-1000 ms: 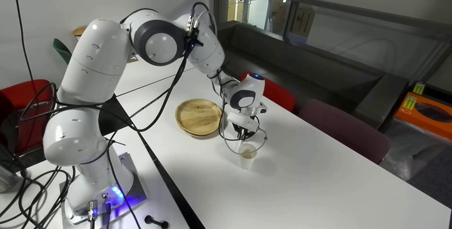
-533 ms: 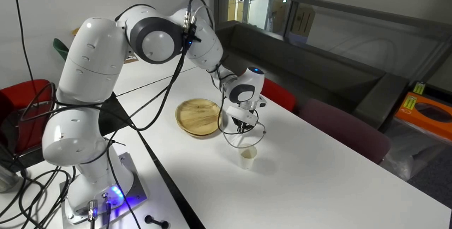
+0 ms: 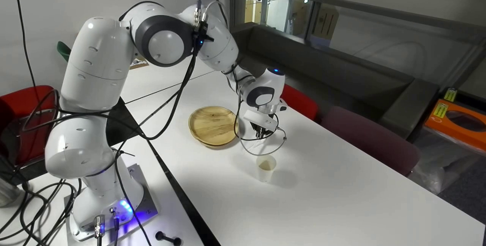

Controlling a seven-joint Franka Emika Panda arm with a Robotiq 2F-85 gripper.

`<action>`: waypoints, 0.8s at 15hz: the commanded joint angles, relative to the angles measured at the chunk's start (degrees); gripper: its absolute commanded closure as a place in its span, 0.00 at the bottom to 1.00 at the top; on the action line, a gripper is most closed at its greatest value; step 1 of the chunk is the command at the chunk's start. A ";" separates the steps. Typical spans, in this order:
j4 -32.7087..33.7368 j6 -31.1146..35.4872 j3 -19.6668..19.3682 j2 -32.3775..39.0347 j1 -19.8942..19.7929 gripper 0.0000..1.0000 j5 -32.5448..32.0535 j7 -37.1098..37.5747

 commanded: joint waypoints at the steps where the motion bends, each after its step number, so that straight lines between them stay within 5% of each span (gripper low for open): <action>1: -1.00 -0.93 -0.02 -2.26 -0.56 0.98 1.18 2.10; 12: -2.11 -2.25 -0.06 -2.95 -0.56 0.98 7.28 9.77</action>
